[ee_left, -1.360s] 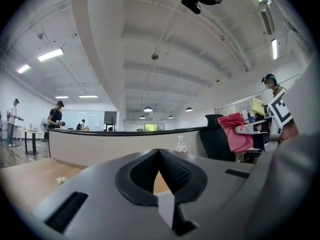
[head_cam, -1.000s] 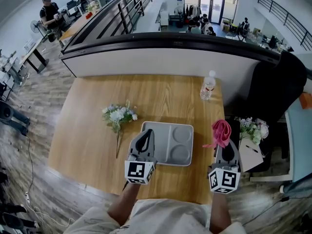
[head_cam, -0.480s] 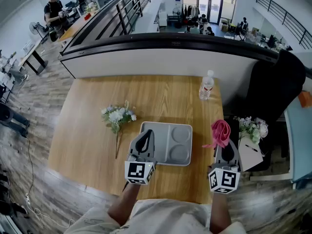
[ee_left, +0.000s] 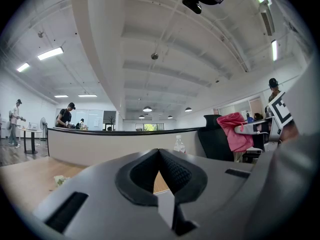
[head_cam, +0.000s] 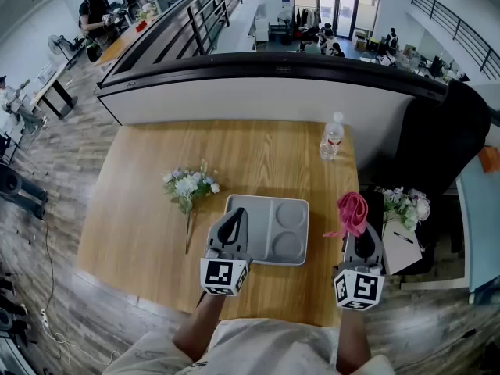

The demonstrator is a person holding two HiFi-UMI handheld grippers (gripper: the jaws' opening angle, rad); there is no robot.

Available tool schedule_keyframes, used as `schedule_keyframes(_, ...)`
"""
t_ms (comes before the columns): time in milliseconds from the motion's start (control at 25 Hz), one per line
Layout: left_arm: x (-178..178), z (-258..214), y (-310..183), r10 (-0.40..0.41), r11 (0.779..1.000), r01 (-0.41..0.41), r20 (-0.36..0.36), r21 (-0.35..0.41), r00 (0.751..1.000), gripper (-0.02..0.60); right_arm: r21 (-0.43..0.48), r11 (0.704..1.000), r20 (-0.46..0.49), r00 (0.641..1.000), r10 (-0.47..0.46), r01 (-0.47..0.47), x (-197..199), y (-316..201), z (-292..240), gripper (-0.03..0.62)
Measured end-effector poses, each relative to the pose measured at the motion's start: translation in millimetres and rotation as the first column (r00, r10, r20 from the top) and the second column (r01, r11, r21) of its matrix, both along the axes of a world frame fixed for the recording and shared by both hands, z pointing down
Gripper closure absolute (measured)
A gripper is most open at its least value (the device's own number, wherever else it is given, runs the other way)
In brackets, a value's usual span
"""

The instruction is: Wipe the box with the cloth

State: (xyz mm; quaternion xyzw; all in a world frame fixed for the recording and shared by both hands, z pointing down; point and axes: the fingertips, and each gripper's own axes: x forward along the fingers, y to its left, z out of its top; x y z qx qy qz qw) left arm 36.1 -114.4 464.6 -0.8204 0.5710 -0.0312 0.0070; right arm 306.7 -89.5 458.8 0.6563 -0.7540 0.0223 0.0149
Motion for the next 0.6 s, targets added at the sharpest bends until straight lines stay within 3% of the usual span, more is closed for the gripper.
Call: schedule_keyframes(600,0.8,-0.6,-2.6,0.003,1.0,-0.003,0.001,0.0,1.0,0.568,0.0,1.0,-0.015,1.0,-0.006,0.006,-1.3,-3.0,-1.2,0.526)
